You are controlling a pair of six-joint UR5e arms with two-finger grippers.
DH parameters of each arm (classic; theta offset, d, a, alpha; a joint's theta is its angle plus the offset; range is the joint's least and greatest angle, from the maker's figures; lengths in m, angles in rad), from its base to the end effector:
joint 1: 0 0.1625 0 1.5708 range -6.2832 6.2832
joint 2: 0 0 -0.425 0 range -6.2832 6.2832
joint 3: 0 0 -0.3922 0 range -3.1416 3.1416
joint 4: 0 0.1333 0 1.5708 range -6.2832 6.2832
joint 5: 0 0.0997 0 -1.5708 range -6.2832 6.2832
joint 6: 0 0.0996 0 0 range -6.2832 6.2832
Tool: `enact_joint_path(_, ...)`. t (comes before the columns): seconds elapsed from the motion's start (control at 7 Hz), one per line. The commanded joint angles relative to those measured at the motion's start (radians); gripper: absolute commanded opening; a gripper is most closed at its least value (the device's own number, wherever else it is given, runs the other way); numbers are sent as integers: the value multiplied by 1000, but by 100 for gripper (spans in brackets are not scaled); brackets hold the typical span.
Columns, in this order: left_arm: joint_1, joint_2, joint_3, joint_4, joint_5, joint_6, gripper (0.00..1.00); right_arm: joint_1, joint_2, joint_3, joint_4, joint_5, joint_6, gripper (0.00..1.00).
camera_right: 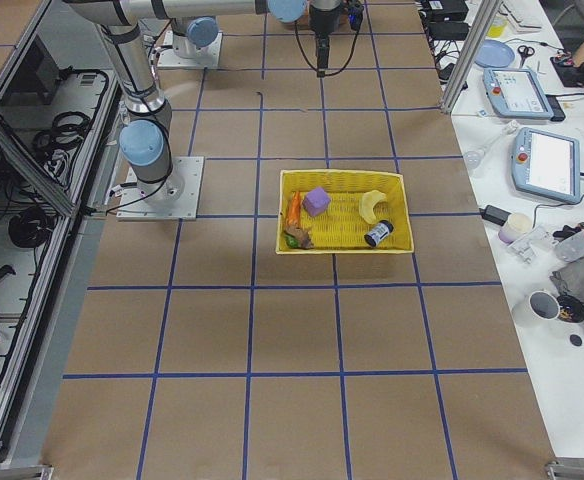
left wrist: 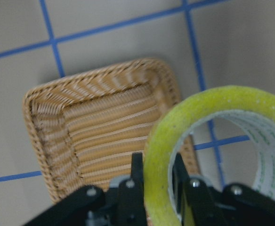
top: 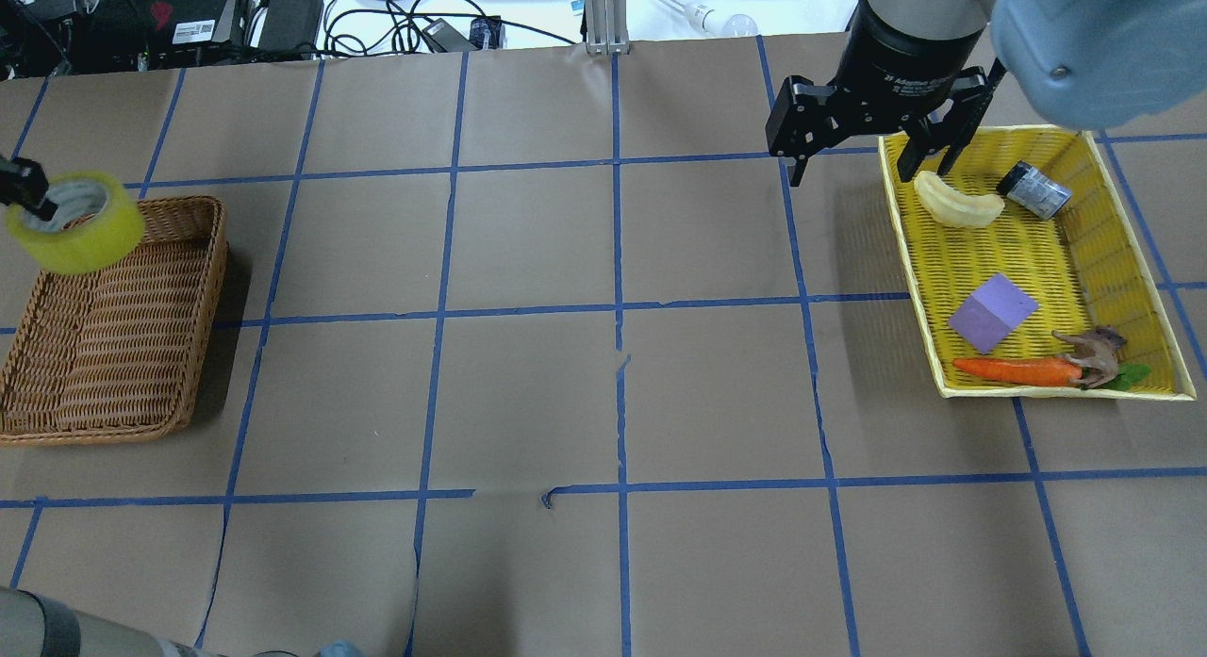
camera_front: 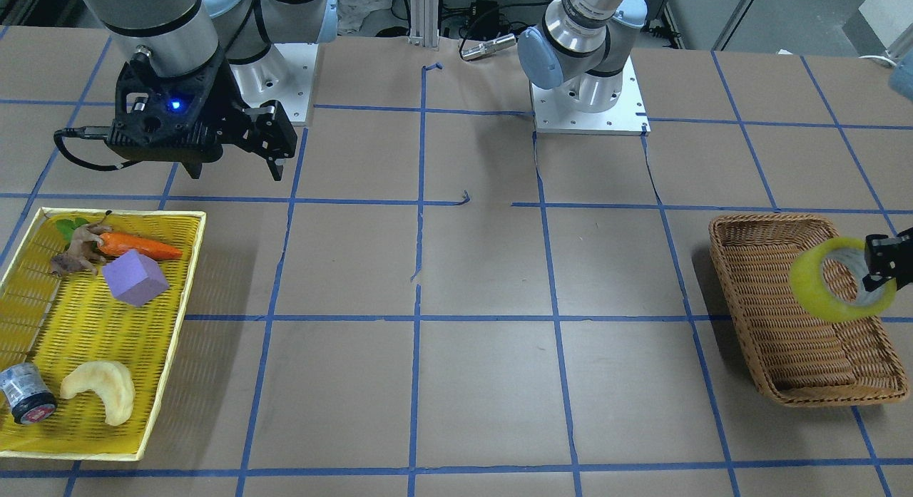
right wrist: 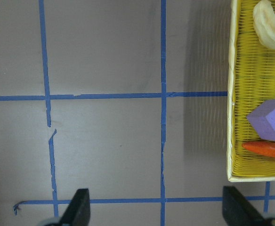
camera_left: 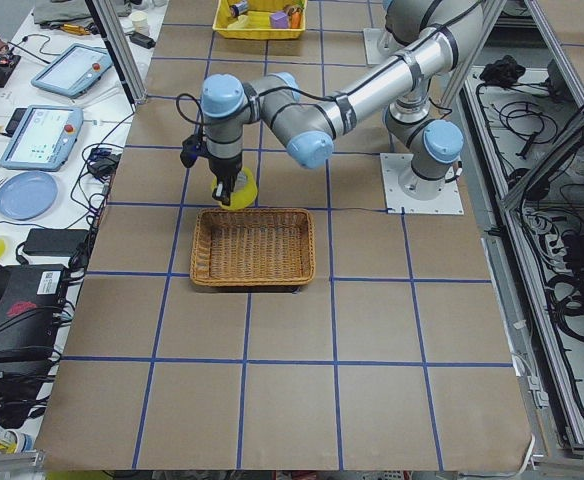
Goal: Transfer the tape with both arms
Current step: 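Carry the tape roll with the left gripper over the wicker basket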
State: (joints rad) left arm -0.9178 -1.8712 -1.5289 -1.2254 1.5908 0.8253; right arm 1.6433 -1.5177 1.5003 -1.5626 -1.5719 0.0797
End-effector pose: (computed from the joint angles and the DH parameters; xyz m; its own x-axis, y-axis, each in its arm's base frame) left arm 0.2681 -0.5666 0.3777 -0.9827 0.1684 -0.0773 0.1721 0.9841 -0.0442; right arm 0.1702 -0.5043 0.4950 -1.0000 0.0072 0.0004 0.0072 0.9999 -0.0093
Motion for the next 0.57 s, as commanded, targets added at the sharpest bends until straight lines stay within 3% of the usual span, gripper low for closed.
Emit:
enact_joint_path(0.0, 79, -70, -61, 54, -73, 40, 0, 1, 1, 0, -1, 1, 0, 100)
enact_joint_path(0.43, 86, -117, -103, 104, -77, 52, 8, 1, -1, 0, 1, 1, 0, 100)
